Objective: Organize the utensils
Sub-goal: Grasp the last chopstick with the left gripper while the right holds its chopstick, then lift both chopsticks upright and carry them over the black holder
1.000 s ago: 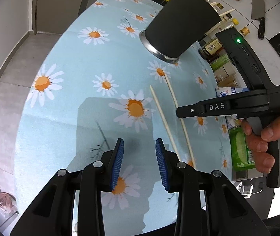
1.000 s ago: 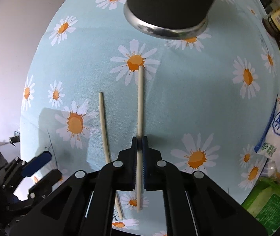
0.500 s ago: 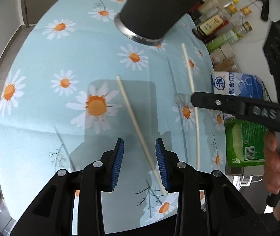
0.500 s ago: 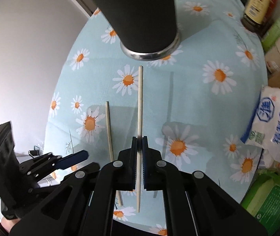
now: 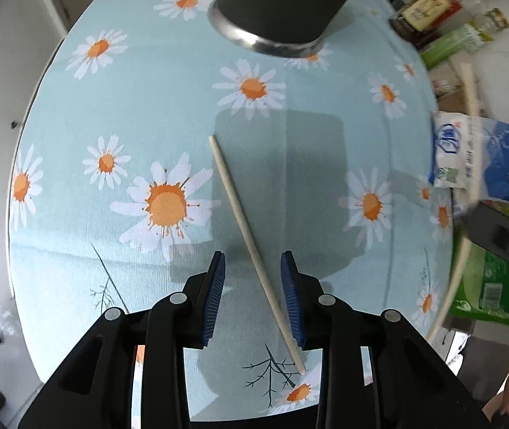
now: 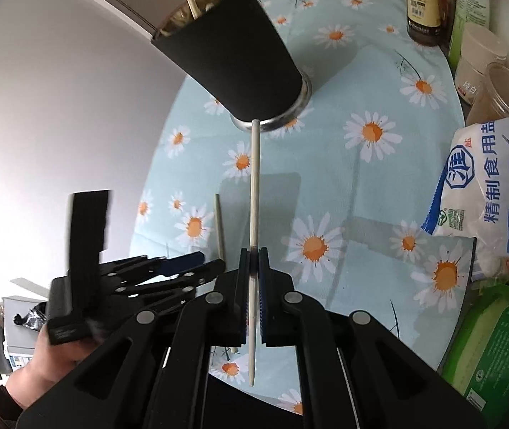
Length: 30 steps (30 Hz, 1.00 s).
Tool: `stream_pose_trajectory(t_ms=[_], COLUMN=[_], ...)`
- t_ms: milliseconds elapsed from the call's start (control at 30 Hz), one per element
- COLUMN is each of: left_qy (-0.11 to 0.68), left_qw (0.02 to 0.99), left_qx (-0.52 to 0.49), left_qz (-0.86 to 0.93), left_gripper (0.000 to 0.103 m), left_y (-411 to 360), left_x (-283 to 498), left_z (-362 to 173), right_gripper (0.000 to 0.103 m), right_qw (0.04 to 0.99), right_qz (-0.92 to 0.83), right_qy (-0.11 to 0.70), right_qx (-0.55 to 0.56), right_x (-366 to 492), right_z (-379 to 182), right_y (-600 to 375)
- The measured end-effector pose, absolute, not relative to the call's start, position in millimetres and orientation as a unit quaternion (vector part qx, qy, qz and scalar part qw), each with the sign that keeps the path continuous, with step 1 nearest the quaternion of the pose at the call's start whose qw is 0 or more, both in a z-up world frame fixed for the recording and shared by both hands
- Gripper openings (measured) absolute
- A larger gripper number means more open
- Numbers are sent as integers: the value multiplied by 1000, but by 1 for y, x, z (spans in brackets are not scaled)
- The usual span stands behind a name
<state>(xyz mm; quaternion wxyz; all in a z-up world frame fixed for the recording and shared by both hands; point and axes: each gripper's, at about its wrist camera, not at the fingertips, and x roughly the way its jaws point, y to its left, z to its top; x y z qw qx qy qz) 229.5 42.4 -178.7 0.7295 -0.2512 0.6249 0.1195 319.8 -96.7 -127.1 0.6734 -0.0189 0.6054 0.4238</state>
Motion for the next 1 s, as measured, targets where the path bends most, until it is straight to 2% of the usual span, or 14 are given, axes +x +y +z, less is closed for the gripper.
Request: stream_pose_trajectory(t_ms=[100,300,367,467,1000], left_qy=[632,643,645,645,626], left_qw=[720,708,707,710,720], left_qx=[-247,-234,-228,-209,-229], left_qz=[147,173,177,188,192], left_gripper=[24,23,14,8,3], left_y=[39,30,26,20,29], left_x=[237,252,259,262,249], left_z=[-183,-182,-182,-181,-183], right_gripper=[5,5,5,5,5], right_qw=[672,672,669,666,668], right_qz=[434,449,453,459,455], right_qy=[600,589,589,588,589], right_qx=[-9,-4,-2,5,-10], right_x=[321,324,324,324,322], right_z=[-124,-122,-122,-122,-130], right_y=[-104,-107,-109,-112,-110])
